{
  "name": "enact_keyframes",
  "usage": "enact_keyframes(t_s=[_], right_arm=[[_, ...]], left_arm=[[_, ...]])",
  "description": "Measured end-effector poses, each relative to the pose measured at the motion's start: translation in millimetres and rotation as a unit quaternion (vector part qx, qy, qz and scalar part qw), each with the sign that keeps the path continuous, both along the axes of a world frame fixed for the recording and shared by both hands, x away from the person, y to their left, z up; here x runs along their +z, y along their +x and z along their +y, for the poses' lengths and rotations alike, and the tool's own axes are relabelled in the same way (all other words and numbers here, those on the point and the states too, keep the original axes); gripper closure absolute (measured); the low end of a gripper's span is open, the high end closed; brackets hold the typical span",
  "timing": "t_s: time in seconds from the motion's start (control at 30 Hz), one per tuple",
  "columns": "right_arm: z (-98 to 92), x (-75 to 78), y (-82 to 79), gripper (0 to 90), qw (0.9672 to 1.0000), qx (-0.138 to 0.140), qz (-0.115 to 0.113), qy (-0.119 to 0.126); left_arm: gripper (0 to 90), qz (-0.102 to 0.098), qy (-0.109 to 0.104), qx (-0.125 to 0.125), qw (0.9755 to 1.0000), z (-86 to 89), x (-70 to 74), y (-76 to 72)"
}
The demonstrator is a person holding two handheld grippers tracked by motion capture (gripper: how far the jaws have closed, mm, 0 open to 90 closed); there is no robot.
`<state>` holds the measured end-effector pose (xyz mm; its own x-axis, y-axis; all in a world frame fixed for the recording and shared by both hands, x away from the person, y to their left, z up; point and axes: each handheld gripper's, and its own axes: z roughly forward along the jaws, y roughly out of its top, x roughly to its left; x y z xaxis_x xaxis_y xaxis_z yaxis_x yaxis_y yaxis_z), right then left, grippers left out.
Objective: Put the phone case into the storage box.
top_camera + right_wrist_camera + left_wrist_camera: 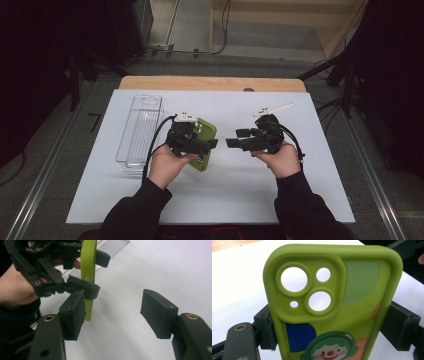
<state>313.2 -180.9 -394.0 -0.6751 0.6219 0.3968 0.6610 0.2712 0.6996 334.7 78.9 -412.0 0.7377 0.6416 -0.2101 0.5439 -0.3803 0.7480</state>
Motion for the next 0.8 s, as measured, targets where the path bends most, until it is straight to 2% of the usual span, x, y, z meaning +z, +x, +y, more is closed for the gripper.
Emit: enact_keyframes(t_s=[0.23,0.43,0.67,0.8], right_arm=[[-3.6,-8.2,-5.4,31.6,0.999,0.028,-0.028,-0.021],[-6.2,-14.9,-9.8,28.3,0.9986,0.043,-0.028,-0.016],[-11.2,-24.2,-14.2,28.1,0.9988,0.041,-0.02,-0.019],[-15.5,-29.0,-18.4,26.7,0.9985,0.042,-0.024,-0.025]], left_arm=[[17.4,0.006,-0.009,-0.007,0.9999,1.7,2.5,0.3],[17.4,0.011,-0.008,-0.012,0.9998,3.2,3.9,0.7],[17.4,0.013,-0.009,-0.013,0.9998,5.7,6.3,1.3],[17.4,0.015,-0.011,-0.015,0.9997,7.0,6.5,2.0]])
